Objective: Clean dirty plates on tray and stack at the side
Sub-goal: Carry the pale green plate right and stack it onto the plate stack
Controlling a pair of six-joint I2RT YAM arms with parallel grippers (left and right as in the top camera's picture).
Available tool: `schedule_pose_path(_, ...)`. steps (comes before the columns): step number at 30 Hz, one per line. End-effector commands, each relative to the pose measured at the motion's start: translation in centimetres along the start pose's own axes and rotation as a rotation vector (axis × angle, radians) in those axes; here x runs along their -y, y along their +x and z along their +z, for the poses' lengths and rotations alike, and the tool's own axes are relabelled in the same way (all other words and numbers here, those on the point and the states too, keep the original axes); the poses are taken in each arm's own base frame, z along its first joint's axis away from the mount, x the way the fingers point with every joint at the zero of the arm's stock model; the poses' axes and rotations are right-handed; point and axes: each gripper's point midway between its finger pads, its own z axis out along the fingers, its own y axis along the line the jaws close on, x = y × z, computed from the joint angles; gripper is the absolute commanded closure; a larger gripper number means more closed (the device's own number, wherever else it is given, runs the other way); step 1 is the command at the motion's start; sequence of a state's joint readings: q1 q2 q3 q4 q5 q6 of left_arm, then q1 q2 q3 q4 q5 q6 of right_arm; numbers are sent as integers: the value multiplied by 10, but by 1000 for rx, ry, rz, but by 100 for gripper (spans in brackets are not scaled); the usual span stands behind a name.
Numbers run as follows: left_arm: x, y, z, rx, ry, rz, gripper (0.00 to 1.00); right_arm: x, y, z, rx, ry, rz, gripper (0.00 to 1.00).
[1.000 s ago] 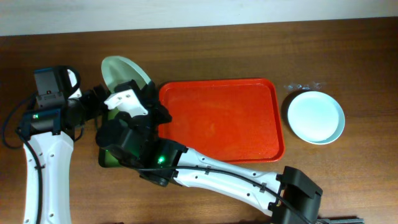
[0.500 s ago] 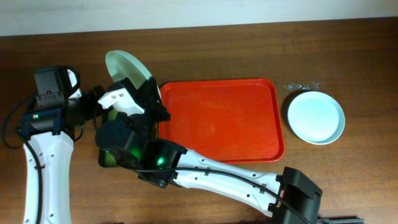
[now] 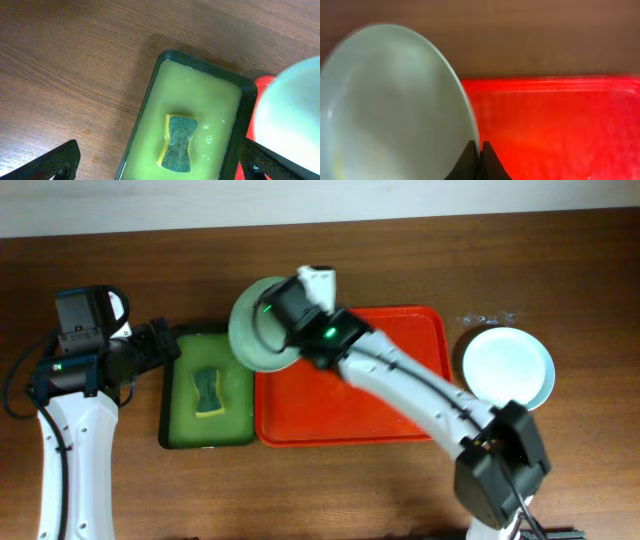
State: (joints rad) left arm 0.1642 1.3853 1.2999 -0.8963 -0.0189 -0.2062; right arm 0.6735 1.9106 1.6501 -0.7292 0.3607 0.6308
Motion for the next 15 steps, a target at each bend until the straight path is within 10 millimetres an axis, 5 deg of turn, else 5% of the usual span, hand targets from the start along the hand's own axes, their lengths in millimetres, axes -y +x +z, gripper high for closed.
schedule_pose_path(1, -2, -6, -6, 22, -5, -18, 1, 59, -27, -24, -123, -120, 209, 96)
schedule_pose_path(7, -2, -6, -6, 22, -5, -18, 1, 284, 0, -37, -365, 219, 396, 96)
schedule_pose_path(13, -2, -6, -6, 22, -5, -17, 1, 417, 52, -74, -484, 379, 627, 96)
schedule_pose_path(15, -2, -6, -6, 22, -5, -17, 1, 439, 75, -76, -511, 407, 701, 96)
